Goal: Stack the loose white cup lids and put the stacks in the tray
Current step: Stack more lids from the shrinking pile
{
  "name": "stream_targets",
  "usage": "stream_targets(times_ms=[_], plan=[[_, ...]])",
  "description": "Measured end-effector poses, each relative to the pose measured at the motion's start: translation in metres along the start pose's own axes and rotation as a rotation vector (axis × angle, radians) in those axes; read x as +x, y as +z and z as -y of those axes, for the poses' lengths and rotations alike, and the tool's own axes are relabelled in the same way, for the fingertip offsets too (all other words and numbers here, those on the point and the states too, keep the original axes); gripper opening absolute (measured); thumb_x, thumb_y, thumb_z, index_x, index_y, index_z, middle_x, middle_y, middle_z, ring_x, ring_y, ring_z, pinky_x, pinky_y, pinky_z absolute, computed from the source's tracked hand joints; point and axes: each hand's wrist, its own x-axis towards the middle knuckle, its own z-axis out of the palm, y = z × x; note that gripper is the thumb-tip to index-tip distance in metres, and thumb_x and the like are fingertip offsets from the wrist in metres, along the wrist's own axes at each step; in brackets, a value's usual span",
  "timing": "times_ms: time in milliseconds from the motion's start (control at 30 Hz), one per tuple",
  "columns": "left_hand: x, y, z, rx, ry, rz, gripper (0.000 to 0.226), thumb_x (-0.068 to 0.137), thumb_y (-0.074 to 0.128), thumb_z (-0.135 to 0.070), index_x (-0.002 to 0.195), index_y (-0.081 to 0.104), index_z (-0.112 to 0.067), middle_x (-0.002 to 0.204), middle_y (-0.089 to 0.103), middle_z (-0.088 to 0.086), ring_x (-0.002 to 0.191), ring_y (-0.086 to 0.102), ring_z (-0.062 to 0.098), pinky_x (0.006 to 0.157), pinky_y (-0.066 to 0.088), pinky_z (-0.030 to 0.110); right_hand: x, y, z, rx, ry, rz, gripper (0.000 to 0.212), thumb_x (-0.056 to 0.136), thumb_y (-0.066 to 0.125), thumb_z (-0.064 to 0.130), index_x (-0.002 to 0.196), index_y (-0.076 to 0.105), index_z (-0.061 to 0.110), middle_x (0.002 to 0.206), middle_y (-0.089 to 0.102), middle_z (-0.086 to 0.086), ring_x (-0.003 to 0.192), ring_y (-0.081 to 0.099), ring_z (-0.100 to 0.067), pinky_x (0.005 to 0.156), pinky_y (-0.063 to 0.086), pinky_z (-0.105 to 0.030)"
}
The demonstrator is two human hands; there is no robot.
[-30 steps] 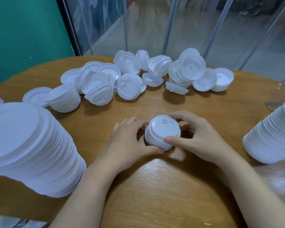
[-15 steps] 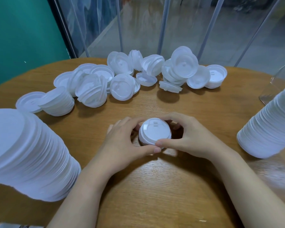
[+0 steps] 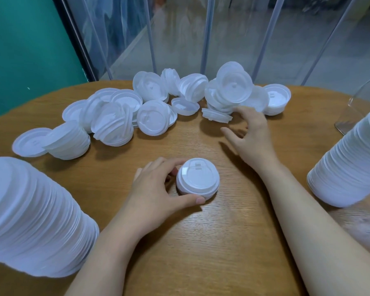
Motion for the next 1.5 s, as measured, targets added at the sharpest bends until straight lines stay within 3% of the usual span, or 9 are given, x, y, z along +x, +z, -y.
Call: stream_targets(times_ms=[133, 400, 567, 867, 967, 1100, 1233, 1333, 1500], plan=[[-0.002, -0.001, 0.0, -0.011, 0.003, 0.007, 0.077, 0.057, 0.08, -0.073, 0.129, 0.058, -0.056, 0.107, 0.055, -0.029, 0.107, 0.041, -0.015, 0.098, 0.036, 0.026, -0.004, 0.003, 0.0, -0.042, -0.026, -0.007, 0.024, 0.089, 0.074, 0.01, 0.112, 0.072, 0.012, 0.11, 0.068, 0.002, 0.107, 0.059, -0.02, 0.087, 0.044, -0.01], [-0.001, 0.002, 0.002, -0.005, 0.003, 0.008, 0.078, 0.056, 0.077, -0.079, 0.129, 0.056, -0.059, 0.11, 0.054, -0.031, 0.107, 0.042, -0.009, 0.096, 0.036, 0.023, -0.009, -0.013, 0.028, 0.311, 0.133, -0.044, 0.011, 0.094, 0.069, 0.008, 0.092, 0.063, 0.017, 0.088, 0.068, 0.005, 0.079, 0.06, 0.0, 0.077, 0.047, -0.016], [0.0, 0.001, 0.003, -0.008, 0.012, 0.011, 0.079, 0.054, 0.074, -0.082, 0.128, 0.057, -0.058, 0.112, 0.051, -0.034, 0.107, 0.042, -0.012, 0.099, 0.038, 0.029, -0.022, -0.024, 0.035, 0.623, 0.368, -0.02, 0.018, 0.096, 0.066, 0.004, 0.113, 0.065, 0.012, 0.094, 0.07, -0.004, 0.085, 0.065, -0.012, 0.078, 0.057, -0.032], [-0.002, -0.001, -0.001, -0.022, 0.008, 0.003, 0.078, 0.057, 0.078, -0.077, 0.129, 0.058, -0.055, 0.106, 0.056, -0.028, 0.107, 0.039, -0.019, 0.103, 0.039, 0.035, -0.034, -0.032, 0.019, 0.313, 0.42, 0.041, 0.022, 0.1, 0.056, 0.011, 0.109, 0.072, 0.023, 0.094, 0.075, 0.005, 0.05, 0.052, -0.006, 0.051, 0.043, -0.024], [-0.002, -0.001, -0.001, -0.024, -0.002, 0.009, 0.079, 0.057, 0.078, -0.077, 0.13, 0.058, -0.055, 0.108, 0.056, -0.028, 0.107, 0.038, -0.019, 0.103, 0.04, 0.035, -0.033, -0.031, 0.018, 0.177, 0.401, 0.101, 0.021, 0.102, 0.054, 0.015, 0.112, 0.07, 0.025, 0.097, 0.071, 0.012, 0.078, 0.061, -0.002, 0.072, 0.042, -0.023], [-0.001, 0.0, 0.0, -0.016, 0.005, 0.016, 0.083, 0.054, 0.071, -0.085, 0.131, 0.056, -0.057, 0.111, 0.052, -0.033, 0.108, 0.04, -0.016, 0.103, 0.039, 0.034, -0.036, -0.028, 0.017, -0.103, 0.343, 0.153, 0.025, 0.103, 0.052, 0.014, 0.12, 0.069, 0.015, 0.11, 0.059, 0.003, 0.114, 0.054, -0.023, 0.09, 0.033, -0.025], [0.0, 0.0, 0.001, -0.01, 0.001, 0.022, 0.083, 0.055, 0.07, -0.086, 0.132, 0.055, -0.058, 0.111, 0.051, -0.033, 0.108, 0.039, -0.015, 0.103, 0.04, 0.035, -0.037, -0.029, 0.025, -0.077, 0.288, 0.217, 0.042, 0.094, 0.069, 0.038, 0.128, 0.064, 0.015, 0.12, 0.058, 0.005, 0.121, 0.048, -0.017, 0.093, 0.031, -0.021], [0.0, 0.0, 0.001, -0.006, 0.01, 0.01, 0.082, 0.055, 0.072, -0.084, 0.131, 0.055, -0.058, 0.11, 0.052, -0.033, 0.108, 0.039, -0.017, 0.103, 0.04, 0.034, -0.04, -0.026, 0.027, -0.227, 0.225, 0.317, 0.068, 0.075, 0.073, 0.067, 0.127, 0.062, 0.024, 0.121, 0.056, 0.014, 0.123, 0.045, -0.013, 0.103, 0.035, -0.034], [0.0, 0.0, 0.001, -0.011, 0.008, 0.007, 0.081, 0.057, 0.075, -0.08, 0.132, 0.056, -0.056, 0.107, 0.054, -0.03, 0.108, 0.038, -0.018, 0.104, 0.039, 0.033, -0.039, -0.034, 0.037, -0.078, 0.178, 0.24, 0.063, 0.073, 0.084, 0.055, 0.125, 0.064, 0.026, 0.124, 0.061, 0.012, 0.121, 0.048, -0.01, 0.101, 0.037, -0.024]])
